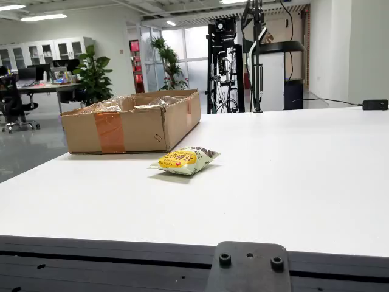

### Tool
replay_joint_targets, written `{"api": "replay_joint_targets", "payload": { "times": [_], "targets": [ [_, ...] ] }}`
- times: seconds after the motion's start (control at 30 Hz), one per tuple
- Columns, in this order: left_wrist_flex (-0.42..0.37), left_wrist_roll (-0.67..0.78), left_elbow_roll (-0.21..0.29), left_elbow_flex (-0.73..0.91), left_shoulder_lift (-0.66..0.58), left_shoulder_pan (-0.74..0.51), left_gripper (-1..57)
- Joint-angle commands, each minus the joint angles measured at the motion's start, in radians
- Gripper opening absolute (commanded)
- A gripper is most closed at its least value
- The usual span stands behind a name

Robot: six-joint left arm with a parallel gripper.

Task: Grasp a snack and put it in the bin.

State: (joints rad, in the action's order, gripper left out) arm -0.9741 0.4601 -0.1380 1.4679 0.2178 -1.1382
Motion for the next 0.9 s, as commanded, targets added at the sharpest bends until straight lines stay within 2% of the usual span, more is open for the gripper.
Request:
{"api": "replay_joint_targets", "payload": {
  "times": [0.03, 0.53, 0.7, 0.9],
  "targets": [
    [0.003, 0.010, -0.001, 0.000, 0.000, 0.005, 0.0],
    [0.044, 0.082, -0.001, 0.000, 0.001, -0.001, -0.3],
    [0.100, 0.193, -0.004, 0.000, 0.002, 0.012, -0.3],
    [0.144, 0.410, -0.017, -0.001, 0.011, 0.045, 0.1]
  ]
}}
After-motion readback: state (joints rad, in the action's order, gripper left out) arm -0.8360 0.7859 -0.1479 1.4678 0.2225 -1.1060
